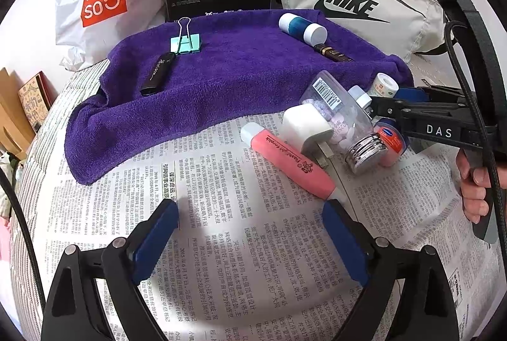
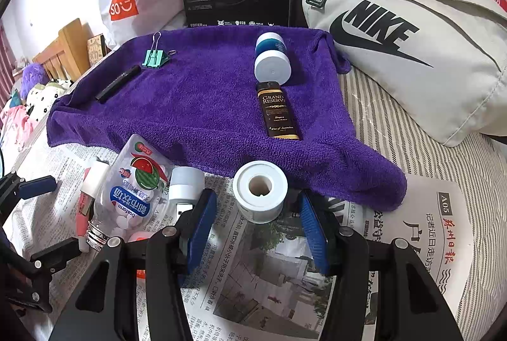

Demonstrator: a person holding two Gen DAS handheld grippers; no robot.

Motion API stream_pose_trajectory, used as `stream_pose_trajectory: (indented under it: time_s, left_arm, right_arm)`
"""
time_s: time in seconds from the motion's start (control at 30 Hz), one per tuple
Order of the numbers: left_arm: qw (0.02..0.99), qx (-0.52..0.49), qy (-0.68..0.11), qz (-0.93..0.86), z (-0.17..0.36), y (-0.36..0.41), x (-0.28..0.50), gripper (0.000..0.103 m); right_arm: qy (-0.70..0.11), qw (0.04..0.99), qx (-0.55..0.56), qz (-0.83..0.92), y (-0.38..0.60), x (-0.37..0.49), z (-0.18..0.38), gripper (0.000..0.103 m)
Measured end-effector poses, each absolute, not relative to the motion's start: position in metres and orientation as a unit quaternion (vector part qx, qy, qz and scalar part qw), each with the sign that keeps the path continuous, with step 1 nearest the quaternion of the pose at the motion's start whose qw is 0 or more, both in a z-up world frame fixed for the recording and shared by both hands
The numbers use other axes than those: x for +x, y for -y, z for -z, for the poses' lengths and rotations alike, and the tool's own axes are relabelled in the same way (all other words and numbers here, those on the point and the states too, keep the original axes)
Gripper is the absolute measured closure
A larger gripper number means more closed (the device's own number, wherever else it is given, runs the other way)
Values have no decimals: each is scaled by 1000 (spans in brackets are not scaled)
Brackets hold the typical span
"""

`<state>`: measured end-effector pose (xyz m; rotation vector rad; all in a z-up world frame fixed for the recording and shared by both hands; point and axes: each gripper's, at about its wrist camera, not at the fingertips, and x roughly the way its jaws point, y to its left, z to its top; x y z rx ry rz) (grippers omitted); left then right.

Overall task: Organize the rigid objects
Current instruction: 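Move the left tool toward the pink tube while the right tool reaches the white tape roll, then close the left tool on the pink tube while the right tool holds at the tape roll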

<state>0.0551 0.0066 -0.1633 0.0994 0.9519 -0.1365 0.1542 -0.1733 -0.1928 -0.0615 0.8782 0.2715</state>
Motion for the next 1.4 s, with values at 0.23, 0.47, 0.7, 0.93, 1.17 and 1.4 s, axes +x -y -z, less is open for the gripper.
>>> stream_pose_trajectory:
  time_s: [0.23, 0.47, 0.7, 0.93, 1.17, 1.4]
  left_arm:
    - [885, 52, -458, 61, 163, -7, 55, 8]
    - [886, 52, -458, 60, 163, -7, 56, 8]
    - [889, 48, -451, 61, 160, -7, 53, 22]
    - [878, -28, -472, 71, 151, -15, 62, 31]
    - [868, -62, -490, 59, 154, -8, 75, 32]
    - [872, 15, -488, 31, 158, 12, 80, 29]
  right_arm:
    - [-426, 892, -22, -152, 174, 156, 193, 37]
    - [-426, 892, -29, -149, 172, 155, 193, 38]
    - [-425, 892, -29, -149, 172, 155, 193, 38]
    - [-426, 892, -29, -150, 173, 155, 193, 38]
    - [-426, 892, -27, -150, 173, 155, 193, 38]
    - [-427, 891, -28, -150, 173, 156, 193, 38]
